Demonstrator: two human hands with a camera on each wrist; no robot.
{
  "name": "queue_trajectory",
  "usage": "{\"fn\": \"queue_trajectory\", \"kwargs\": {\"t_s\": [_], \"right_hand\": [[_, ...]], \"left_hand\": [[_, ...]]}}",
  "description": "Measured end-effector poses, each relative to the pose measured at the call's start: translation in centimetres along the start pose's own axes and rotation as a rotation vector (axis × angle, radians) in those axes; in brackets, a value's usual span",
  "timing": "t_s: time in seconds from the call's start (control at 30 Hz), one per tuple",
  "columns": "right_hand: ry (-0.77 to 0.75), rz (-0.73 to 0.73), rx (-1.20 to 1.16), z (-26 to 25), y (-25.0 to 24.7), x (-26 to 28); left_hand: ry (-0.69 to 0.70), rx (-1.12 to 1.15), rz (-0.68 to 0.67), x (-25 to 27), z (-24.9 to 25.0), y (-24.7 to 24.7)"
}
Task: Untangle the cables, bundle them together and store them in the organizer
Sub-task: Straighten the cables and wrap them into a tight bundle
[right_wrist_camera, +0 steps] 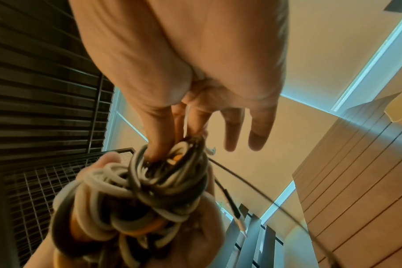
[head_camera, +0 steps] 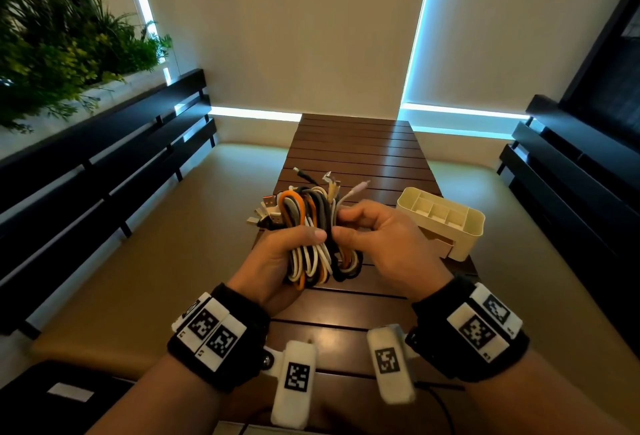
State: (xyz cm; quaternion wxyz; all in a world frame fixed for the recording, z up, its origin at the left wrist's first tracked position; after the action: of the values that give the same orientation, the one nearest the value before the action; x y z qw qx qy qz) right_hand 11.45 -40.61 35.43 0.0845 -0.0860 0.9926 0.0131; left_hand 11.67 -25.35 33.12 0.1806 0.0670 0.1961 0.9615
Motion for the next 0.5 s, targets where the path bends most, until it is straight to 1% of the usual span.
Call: {"fn": "queue_trajectory", "kwargs": {"t_s": [0.1, 0.27, 0.37, 0.43, 0.5], "right_hand": [[0.011, -0.007, 0.003, 0.1, 0.0, 0.0], [0.020, -0.001, 0.128, 0.1, 0.0, -0.2], [0.051, 0.014, 0.120, 0.0, 0.3, -0.5], [0.041, 0.020, 0.122, -0.1, 0.7, -0.6], [0.045, 0.007, 0.161, -0.5, 1.0, -0.5]], "left_hand": [[-0.010, -0.021, -0.025, 0.1, 0.0, 0.6], [0.029, -0.020, -0.062, 0.1, 0.0, 0.5], [0.065, 0.056, -0.061, -0.1, -0.1, 0.3], [0.072, 0.121, -0.061, -0.5, 0.0, 0.5], [0.079, 0.122, -0.074, -0.7, 0.3, 1.0]]}}
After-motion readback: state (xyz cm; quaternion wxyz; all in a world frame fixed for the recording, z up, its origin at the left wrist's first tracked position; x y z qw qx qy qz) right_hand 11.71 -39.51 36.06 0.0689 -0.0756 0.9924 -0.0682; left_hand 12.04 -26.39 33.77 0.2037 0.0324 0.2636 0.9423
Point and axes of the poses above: each hand's wrist, its own x-axis away from the middle knuckle, its own y-axis out of the palm, z = x × y, the point moved 3 cm from there along -x, towards the middle knuckle, and after that the axes turned 10 degrees about -x, right-handed, at the moved point
